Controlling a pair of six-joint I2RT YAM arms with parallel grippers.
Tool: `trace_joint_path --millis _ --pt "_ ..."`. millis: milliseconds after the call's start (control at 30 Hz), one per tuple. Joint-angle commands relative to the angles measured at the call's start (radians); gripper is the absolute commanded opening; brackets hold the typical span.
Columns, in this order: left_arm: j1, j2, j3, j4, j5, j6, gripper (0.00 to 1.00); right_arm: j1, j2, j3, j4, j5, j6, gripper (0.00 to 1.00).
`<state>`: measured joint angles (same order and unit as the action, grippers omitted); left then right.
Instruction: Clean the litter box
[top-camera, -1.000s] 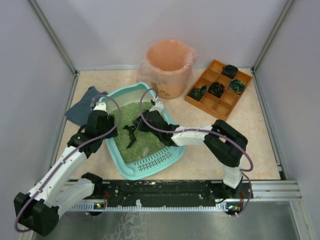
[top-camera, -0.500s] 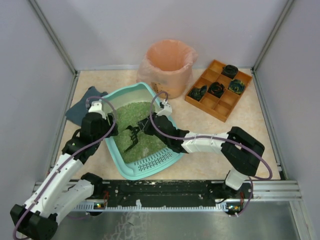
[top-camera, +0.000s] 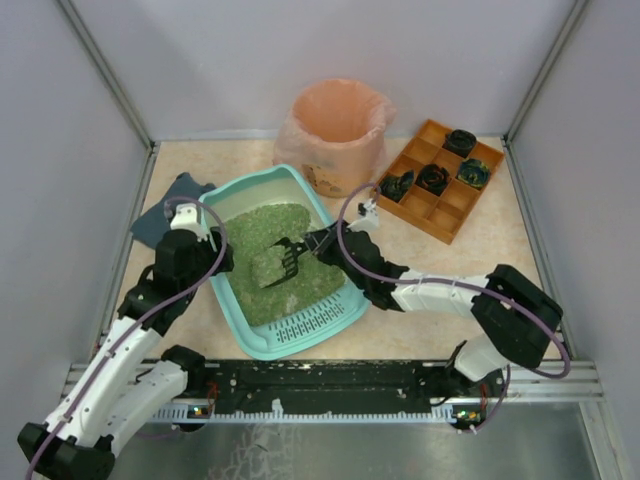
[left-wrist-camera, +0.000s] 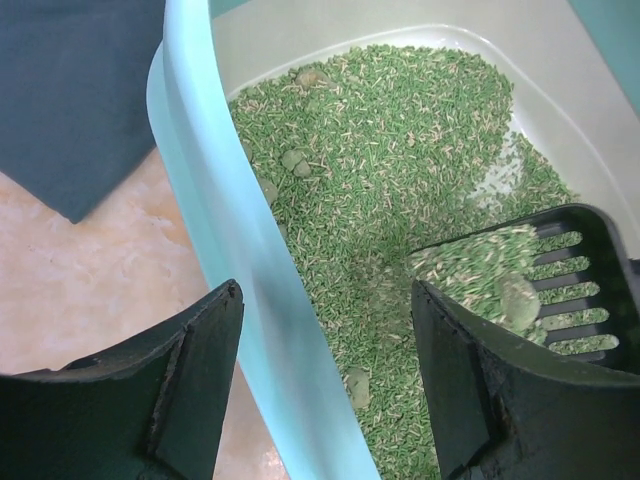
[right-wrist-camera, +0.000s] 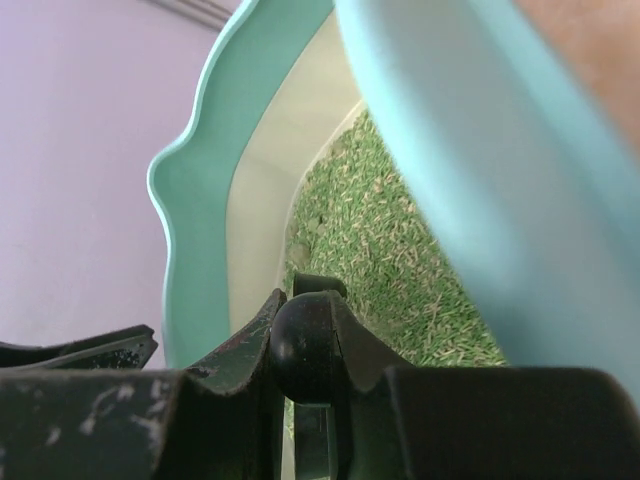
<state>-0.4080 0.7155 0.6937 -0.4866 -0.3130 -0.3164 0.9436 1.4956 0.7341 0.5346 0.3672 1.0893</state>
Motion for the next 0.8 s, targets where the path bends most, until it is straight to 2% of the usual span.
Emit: trace_joint_path --millis 0,233,300,400,500,567,700,767 --pt "0.000 -0.039 -0.019 0.049 0.002 0.002 0.74 -0.052 -0.130 -0.042 0.177 -0.035 0.060 0.00" --pt "0.000 -0.049 -0.021 0.054 0.000 0.001 0.74 -0.144 -0.238 -0.129 0.199 -0.104 0.081 0.00" --pt "0.000 -0.056 -0.022 0.055 -0.002 -0.002 0.74 -0.148 -0.227 -0.144 0.228 -0.126 0.116 0.00" --pt "0.000 -0.064 -0.024 0.054 -0.011 -0.006 0.74 -0.149 -0.179 -0.128 0.313 -0.236 0.124 0.00" --pt "-0.001 -0.068 -0.025 0.053 -0.016 -0.011 0.74 -0.188 -0.209 -0.178 0.270 -0.191 0.154 0.00" --pt "-0.001 -0.069 -0.025 0.053 -0.015 -0.012 0.75 -0.213 -0.219 -0.218 0.301 -0.179 0.194 0.00" --pt "-0.001 -0.064 -0.026 0.054 -0.018 -0.003 0.75 -0.175 -0.161 -0.133 0.321 -0.283 0.156 0.00" --pt "-0.002 -0.058 -0.024 0.052 -0.017 0.001 0.75 -0.194 -0.172 -0.158 0.308 -0.262 0.157 0.00"
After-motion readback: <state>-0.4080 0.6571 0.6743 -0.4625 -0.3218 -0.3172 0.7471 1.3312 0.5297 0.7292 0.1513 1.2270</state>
